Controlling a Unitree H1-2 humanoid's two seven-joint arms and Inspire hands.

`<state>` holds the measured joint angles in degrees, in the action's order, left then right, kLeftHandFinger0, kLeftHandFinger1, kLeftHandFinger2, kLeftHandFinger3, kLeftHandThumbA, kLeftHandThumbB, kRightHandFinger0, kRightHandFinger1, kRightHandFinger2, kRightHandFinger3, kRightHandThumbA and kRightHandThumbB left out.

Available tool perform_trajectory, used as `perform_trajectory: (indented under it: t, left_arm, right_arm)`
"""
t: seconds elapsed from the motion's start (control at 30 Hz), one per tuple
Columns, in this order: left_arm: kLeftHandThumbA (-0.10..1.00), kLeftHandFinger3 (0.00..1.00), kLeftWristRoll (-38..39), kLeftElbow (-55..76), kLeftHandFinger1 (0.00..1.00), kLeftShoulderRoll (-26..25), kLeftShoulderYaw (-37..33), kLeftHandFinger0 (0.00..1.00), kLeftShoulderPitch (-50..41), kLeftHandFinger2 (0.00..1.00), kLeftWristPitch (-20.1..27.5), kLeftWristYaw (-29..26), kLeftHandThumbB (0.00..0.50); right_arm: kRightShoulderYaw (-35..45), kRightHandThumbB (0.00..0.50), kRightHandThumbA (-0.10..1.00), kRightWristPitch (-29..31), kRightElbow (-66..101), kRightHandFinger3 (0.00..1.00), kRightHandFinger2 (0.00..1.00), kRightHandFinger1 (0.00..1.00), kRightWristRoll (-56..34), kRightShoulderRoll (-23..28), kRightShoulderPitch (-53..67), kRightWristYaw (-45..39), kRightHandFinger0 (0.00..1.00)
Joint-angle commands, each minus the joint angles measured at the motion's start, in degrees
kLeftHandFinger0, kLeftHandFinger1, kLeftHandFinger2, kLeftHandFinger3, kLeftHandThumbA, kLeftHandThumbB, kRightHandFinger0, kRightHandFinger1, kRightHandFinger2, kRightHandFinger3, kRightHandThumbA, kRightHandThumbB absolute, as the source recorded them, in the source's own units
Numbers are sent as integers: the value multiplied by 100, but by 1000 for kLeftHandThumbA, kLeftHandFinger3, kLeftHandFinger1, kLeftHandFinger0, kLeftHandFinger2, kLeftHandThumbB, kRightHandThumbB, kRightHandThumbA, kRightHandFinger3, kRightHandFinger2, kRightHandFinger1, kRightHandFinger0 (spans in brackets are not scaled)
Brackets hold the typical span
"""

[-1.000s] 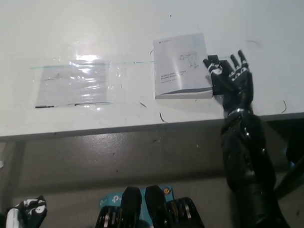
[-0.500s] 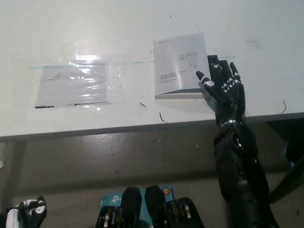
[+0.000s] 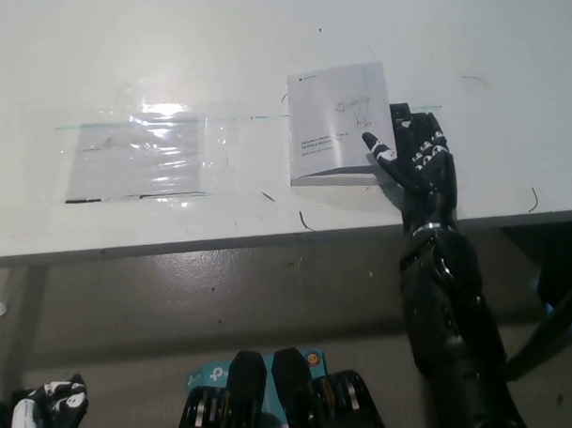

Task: The robot uses its right hand to slide under the cover of the book kept in the middle of the desk and open it

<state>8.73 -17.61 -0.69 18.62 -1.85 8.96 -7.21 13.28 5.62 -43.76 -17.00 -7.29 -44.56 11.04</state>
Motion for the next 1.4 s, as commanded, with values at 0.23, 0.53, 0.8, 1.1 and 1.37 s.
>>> perform_trajectory:
  t: [0.23,0.53,0.8,1.1,1.37]
  left_arm:
    - [723,754,73,34,613,-80,10,612,52,671,185,8,0]
    - [718,765,134,124,619,-69,43,624,55,671,87,-15,15]
    - [730,750,99,138,619,-99,11,631,88,673,55,5,10]
    - [711,745,135,110,616,-107,-2,641,84,663,21,38,12]
    - [692,712,27,69,604,-121,-53,633,90,642,13,-10,5]
  right_arm:
    - [-588,119,1000,45,55,1000,983,965,402,101,-569,-277,795]
    - [-871,113,1000,-35,-36,1000,924,903,536,-49,-523,-214,707]
    - [-1244,100,1000,-19,-47,1000,906,914,905,-301,-425,-149,730]
    - [-1791,141,1000,263,-396,1000,852,856,1415,-400,-798,-209,637]
    - [-2405,136,1000,628,-1008,954,826,812,2000,-277,-1327,-336,621]
